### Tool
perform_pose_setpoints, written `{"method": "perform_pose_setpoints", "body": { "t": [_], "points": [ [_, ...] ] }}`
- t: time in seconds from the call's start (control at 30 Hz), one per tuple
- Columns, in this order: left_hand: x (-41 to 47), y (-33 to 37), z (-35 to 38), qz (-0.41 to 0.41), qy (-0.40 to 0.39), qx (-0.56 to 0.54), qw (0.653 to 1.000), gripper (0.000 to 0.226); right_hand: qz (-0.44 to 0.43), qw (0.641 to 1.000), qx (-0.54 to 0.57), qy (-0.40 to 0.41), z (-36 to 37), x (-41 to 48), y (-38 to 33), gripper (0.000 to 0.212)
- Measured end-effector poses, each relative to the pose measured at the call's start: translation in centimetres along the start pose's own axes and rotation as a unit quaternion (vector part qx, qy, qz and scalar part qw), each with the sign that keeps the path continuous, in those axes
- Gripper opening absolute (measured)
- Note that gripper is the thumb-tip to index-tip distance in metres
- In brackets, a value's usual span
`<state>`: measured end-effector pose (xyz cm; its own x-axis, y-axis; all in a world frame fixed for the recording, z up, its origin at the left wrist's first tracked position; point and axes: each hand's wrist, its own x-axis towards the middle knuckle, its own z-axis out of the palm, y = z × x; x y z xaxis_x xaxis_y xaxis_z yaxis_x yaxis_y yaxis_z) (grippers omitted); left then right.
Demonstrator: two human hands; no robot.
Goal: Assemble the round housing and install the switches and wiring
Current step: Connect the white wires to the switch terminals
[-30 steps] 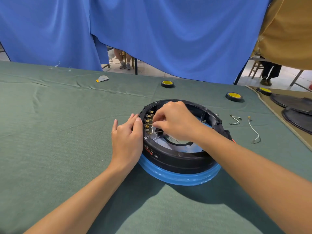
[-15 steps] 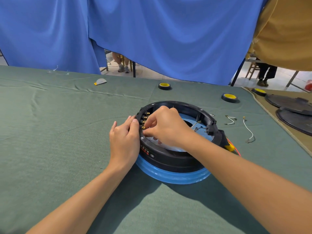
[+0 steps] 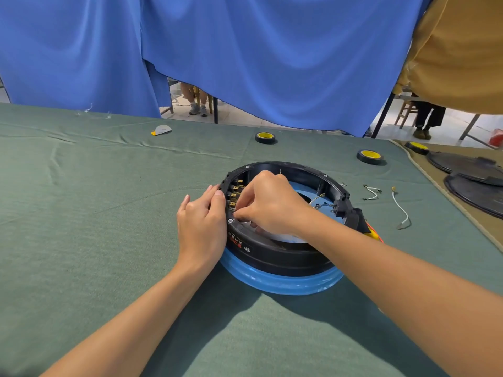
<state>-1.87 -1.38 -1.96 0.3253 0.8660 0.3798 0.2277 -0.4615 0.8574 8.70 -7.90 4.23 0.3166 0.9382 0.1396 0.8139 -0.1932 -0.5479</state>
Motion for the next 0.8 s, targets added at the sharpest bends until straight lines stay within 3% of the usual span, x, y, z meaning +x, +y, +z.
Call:
{"method": "perform_pose_setpoints", "body": {
  "t": [0.6, 0.8],
  "points": [
    [-0.03, 0.14, -0.07, -0.020, -0.013, 0.013, 1.000, 0.062, -0.039, 0.999, -0.024, 0.012, 0.15, 0.20, 0.65, 0.013],
    [-0.26, 0.26, -0.06, -0.019, -0.008, 0.018, 1.000, 0.042, -0.043, 0.999, -0.018, 0.013, 0.30, 0.31, 0.55, 0.013]
  ]
}}
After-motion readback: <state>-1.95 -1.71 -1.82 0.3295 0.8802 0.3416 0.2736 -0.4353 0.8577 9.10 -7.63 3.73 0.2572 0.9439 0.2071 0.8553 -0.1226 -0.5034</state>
